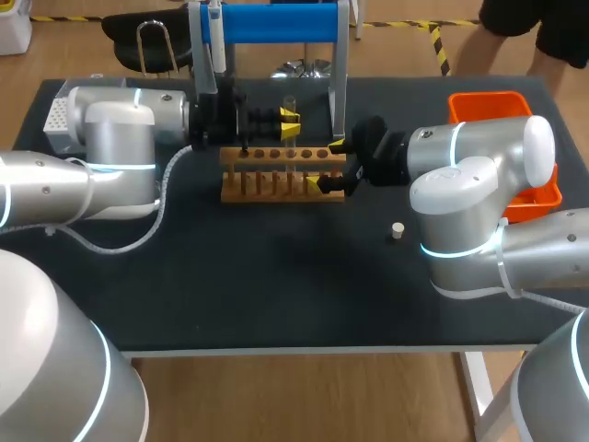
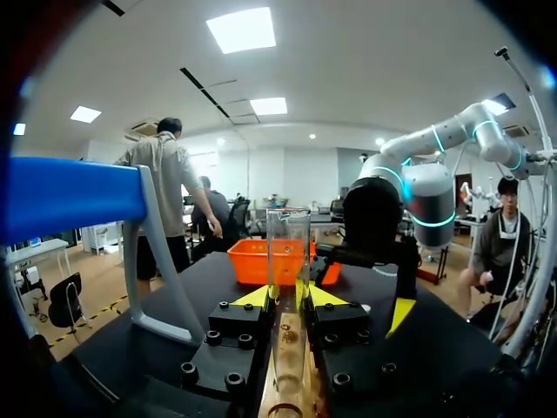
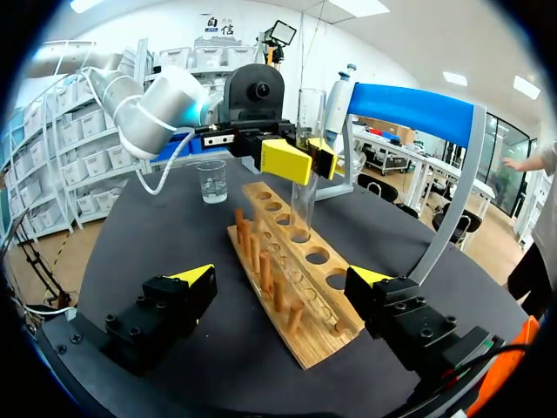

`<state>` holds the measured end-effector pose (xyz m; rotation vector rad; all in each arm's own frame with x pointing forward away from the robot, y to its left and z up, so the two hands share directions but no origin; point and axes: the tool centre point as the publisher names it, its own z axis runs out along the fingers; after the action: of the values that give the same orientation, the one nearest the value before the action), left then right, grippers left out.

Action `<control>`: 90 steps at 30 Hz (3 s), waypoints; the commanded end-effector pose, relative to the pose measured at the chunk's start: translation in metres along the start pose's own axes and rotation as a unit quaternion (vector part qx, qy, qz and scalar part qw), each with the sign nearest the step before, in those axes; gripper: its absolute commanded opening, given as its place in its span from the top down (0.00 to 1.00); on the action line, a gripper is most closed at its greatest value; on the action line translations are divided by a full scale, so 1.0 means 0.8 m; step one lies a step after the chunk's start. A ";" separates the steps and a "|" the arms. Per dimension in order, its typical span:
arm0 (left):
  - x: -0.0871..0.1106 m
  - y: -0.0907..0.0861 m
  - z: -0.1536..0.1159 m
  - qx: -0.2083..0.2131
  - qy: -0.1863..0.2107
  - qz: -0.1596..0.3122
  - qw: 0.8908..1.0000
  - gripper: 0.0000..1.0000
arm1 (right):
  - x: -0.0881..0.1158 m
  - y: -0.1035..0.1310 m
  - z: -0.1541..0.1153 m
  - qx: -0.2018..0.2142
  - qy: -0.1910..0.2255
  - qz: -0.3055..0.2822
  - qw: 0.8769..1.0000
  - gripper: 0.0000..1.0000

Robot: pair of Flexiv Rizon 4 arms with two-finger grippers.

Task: Invert the test tube, pick up the pipette, mount the tip to pipette, aspirate from beaker and dispense into the tube, eject the tip, return the pipette, and cap with the stopper.

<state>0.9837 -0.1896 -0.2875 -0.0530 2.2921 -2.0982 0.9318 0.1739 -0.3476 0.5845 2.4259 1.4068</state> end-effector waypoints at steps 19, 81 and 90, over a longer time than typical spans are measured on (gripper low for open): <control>-0.002 0.009 0.000 -0.003 0.007 0.000 1.000 1.00 | 0.000 0.000 0.000 0.000 0.000 0.000 1.000 0.00; 0.072 -0.097 -0.210 -0.117 -0.177 -0.027 0.977 0.00 | 0.000 0.000 0.000 0.000 0.000 0.000 1.000 0.00; 0.072 -0.090 -0.367 -0.166 -0.349 -0.052 0.921 0.00 | 0.000 0.000 0.000 0.000 0.000 0.000 1.000 0.00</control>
<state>0.9481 0.0502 -0.2075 -0.6820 2.2263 -1.4759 0.9317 0.1741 -0.3475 0.5844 2.4260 1.4068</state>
